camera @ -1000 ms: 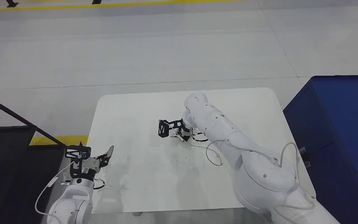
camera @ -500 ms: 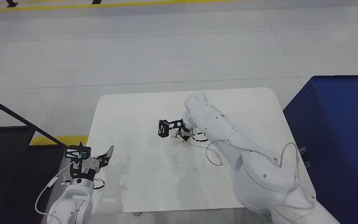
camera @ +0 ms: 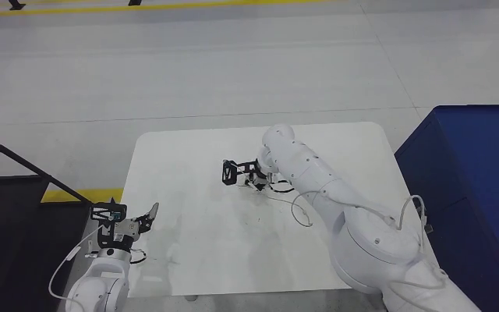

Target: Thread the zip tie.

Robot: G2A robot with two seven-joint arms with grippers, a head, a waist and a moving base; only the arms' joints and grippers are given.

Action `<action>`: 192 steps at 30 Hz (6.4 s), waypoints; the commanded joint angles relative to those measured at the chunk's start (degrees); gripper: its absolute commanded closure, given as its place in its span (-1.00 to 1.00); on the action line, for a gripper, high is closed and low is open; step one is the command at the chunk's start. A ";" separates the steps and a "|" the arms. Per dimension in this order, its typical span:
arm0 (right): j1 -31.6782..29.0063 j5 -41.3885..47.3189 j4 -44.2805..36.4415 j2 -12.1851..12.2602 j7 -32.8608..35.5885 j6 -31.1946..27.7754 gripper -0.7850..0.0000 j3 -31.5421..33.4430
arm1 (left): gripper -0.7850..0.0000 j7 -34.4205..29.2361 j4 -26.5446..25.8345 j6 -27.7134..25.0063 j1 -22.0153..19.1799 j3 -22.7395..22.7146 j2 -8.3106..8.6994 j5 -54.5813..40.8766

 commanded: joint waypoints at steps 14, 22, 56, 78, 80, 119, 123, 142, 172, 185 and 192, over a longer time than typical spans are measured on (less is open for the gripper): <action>-0.68 12.04 -22.69 13.35 -7.92 0.02 1.00 -0.60 | -1.00 0.00 0.00 0.00 0.00 0.00 0.00 0.00; -0.68 12.04 -22.69 13.35 -7.92 0.02 1.00 -0.60 | -1.00 0.00 0.00 0.00 0.00 0.00 0.00 0.00; -11.92 7.14 -53.72 38.00 -63.05 0.42 1.00 -1.16 | -1.00 0.00 0.00 0.00 0.00 0.00 0.00 0.00; -23.98 36.44 -66.14 44.87 -69.56 0.02 1.00 -1.43 | -1.00 -0.75 -0.12 -1.39 0.25 0.43 -0.02 -0.92; -24.12 36.41 -66.19 44.87 -69.32 0.35 1.00 -1.35 | -1.00 -6.99 -2.10 -9.99 1.41 0.70 0.25 -5.96; -36.17 45.51 -65.27 39.52 -52.27 0.79 1.00 9.33 | -0.68 -48.74 -0.67 -30.46 -3.79 7.11 1.64 -98.97; -36.92 45.69 -64.23 38.33 -50.47 1.35 1.00 10.17 | -0.61 -47.70 -0.31 -31.78 -3.58 8.42 1.54 -97.45; -40.16 46.06 -61.91 34.38 -42.35 1.84 1.00 14.34 | 0.29 -42.53 -0.82 -33.04 -3.21 11.07 1.47 -92.81; -41.80 45.83 -60.82 32.90 -44.38 4.90 -1.00 23.81 | -1.00 -46.28 2.36 -30.11 -4.26 7.85 2.22 -104.47; -40.43 41.81 -77.10 34.45 -16.16 48.14 -1.00 29.31 | -1.00 -51.77 4.22 -26.19 -3.72 -4.15 3.69 -111.77; -39.03 42.85 -82.22 34.51 -2.69 56.77 -1.00 28.81 | -1.00 -53.16 5.29 -26.10 -4.05 -4.92 3.82 -112.60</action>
